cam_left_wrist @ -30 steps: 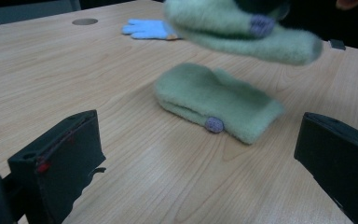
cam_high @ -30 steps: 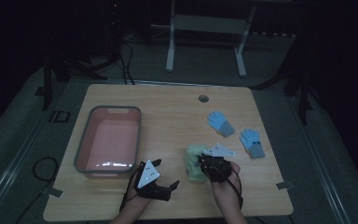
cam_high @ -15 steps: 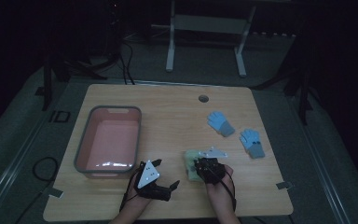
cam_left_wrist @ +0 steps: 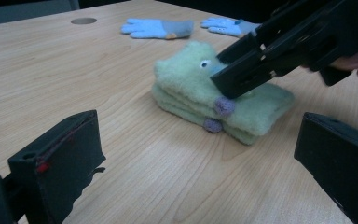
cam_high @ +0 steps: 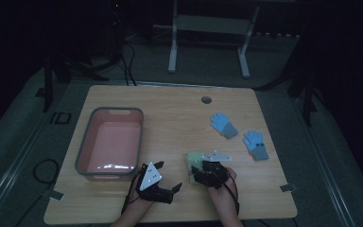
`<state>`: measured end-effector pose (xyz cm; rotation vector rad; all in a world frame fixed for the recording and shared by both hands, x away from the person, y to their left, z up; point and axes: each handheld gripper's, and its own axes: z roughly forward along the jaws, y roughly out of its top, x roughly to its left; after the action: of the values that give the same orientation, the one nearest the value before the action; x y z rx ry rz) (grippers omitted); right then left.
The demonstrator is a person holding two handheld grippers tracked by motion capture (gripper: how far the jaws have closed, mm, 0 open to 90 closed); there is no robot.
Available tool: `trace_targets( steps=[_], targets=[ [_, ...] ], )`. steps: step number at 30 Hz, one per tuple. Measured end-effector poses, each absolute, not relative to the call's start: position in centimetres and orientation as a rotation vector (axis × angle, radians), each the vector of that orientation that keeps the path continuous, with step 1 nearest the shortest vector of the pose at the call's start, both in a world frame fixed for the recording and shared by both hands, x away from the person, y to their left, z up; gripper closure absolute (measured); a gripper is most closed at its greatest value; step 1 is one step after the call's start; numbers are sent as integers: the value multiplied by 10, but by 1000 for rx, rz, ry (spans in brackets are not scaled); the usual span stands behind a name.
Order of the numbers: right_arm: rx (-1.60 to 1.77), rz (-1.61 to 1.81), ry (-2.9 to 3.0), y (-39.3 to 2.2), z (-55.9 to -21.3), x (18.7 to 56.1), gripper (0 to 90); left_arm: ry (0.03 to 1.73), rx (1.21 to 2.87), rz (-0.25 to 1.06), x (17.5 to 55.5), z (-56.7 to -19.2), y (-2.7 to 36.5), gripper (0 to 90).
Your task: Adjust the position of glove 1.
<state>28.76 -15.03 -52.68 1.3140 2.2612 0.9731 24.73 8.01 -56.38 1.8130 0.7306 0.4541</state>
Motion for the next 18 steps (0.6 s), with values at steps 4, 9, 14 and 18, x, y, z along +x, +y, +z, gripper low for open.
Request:
trace_targets(
  steps=[4, 9, 14, 18],
  targets=[
    [1311, 1023, 2249, -159, -521, 290, 362, 734, 1817, 464, 247, -564, 80, 11],
    [1269, 1095, 2254, -172, -515, 296, 155, 735, 1825, 481, 246, -564, 79, 11],
    [1225, 1136, 2293, -183, -511, 301, 148, 711, 1834, 504, 244, -564, 77, 11],
    [1118, 1131, 2321, -190, -506, 307, 139, 683, 1836, 503, 242, -564, 75, 11]
  ],
)
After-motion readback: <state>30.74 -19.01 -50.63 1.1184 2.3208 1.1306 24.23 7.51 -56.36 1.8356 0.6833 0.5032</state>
